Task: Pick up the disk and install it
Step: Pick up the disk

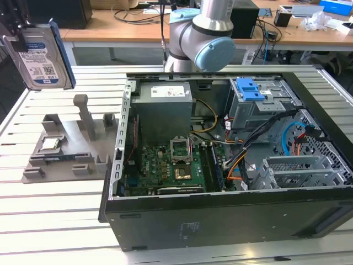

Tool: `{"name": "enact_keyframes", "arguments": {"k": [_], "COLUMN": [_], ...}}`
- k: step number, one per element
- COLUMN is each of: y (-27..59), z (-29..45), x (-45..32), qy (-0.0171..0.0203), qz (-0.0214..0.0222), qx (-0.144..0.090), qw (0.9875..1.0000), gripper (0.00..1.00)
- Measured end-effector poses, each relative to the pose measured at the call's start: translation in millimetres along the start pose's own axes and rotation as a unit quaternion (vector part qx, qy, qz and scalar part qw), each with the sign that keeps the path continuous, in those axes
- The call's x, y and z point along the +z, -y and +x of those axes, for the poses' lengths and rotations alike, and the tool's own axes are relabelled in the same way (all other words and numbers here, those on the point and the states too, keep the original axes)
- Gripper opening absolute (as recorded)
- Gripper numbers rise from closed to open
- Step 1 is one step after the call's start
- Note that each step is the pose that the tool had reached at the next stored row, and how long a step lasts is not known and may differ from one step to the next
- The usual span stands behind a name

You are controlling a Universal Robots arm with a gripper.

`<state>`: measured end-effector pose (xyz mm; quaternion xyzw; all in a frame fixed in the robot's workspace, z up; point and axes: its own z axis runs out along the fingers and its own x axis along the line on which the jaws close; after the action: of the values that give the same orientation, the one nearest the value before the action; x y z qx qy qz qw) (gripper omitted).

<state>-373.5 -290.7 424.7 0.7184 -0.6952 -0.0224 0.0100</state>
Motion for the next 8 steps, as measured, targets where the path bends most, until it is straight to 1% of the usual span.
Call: {"name": "enact_keyframes", "arguments": {"k": [8], "y": [-0.6], "z": [-0.3], "x": [-13.7], "qy": [0.0], "qz": [0.0], "qx": [0.0], "qw": [1.0], "gripper": [0.37]}}
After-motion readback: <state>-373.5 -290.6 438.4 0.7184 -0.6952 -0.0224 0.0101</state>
